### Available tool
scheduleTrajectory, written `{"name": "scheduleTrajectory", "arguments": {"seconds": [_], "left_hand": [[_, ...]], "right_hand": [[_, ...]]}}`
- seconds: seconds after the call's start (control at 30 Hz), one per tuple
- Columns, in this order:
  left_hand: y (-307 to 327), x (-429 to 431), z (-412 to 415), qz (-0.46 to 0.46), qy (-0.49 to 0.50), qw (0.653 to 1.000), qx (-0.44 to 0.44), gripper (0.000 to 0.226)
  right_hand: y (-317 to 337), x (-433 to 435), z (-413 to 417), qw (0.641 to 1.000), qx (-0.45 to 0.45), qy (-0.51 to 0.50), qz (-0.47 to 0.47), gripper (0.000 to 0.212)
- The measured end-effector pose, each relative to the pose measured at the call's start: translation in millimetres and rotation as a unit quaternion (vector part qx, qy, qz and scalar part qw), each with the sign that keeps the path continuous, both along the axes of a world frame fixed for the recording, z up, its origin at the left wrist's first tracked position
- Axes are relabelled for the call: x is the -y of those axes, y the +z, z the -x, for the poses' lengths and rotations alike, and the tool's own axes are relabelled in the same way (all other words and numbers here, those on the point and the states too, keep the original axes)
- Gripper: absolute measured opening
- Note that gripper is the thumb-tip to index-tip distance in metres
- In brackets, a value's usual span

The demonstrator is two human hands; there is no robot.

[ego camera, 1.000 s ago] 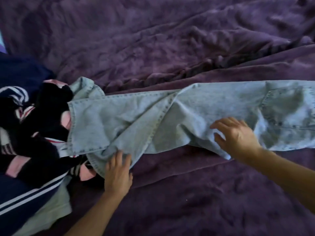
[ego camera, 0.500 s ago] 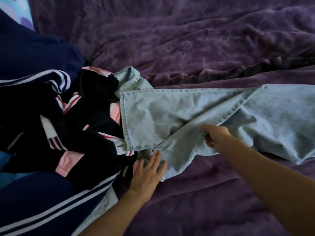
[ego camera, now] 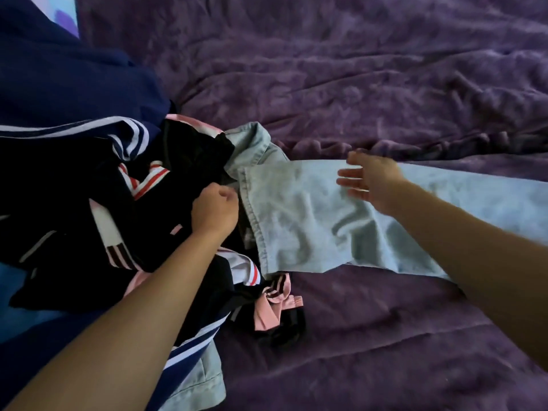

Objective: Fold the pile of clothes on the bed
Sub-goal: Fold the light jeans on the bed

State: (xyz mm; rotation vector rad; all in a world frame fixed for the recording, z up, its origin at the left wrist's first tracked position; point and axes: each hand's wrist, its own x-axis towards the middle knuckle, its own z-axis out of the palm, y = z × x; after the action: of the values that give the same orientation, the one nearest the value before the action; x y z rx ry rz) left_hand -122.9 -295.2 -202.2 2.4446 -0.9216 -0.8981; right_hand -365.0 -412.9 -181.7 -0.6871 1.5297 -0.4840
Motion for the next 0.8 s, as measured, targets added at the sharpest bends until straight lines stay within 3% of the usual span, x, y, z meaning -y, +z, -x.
{"name": "scheduleTrajectory", "arguments": {"seconds": [0.07, 0.13, 0.17, 0.3, 0.37, 0.47, 0.53, 0.67, 0.73, 0.8], "left_hand": [[-7, -1, 3, 0.001, -0.003, 1.0, -0.01, 0.03], [-11, -3, 18, -0.008, -0.005, 0.998, -0.058, 0.046], [-14, -7, 28, -0.021, -0.017, 0.997, -0.075, 0.048], [-18, -15, 47, -0.026, -0.038, 0.999, -0.01, 0.025], [-16, -5, 36, 0.015, -0.009, 0.999, 0.03, 0.025], [-15, 13, 22, 0.006, 0.024, 0.995, 0.099, 0.03], [-19, 14, 30, -0.01, 0.049, 0.997, 0.054, 0.042], [-36, 3, 53, 0.019, 0.099, 0.989, -0.108, 0.069], [-40, 1, 53, 0.025, 0.116, 0.98, -0.159, 0.068], [-35, 5, 47, 0.044, 0.102, 0.981, -0.16, 0.048]], "right_hand": [[-19, -22, 3, 0.979, -0.155, 0.084, 0.101, 0.017], [-39, -50, 16, 0.911, -0.316, 0.204, 0.171, 0.025], [-50, -64, 23, 0.884, -0.349, 0.256, 0.177, 0.031], [-85, -95, 44, 0.811, -0.365, 0.421, 0.178, 0.054], [-91, -93, 47, 0.778, -0.393, 0.442, 0.213, 0.058], [-93, -87, 48, 0.724, -0.448, 0.454, 0.263, 0.061], [-97, -85, 47, 0.708, -0.463, 0.47, 0.251, 0.065], [-110, -88, 50, 0.709, -0.448, 0.512, 0.183, 0.075], [-116, -88, 51, 0.7, -0.449, 0.528, 0.17, 0.077], [-116, -84, 51, 0.7, -0.443, 0.537, 0.158, 0.079]]}}
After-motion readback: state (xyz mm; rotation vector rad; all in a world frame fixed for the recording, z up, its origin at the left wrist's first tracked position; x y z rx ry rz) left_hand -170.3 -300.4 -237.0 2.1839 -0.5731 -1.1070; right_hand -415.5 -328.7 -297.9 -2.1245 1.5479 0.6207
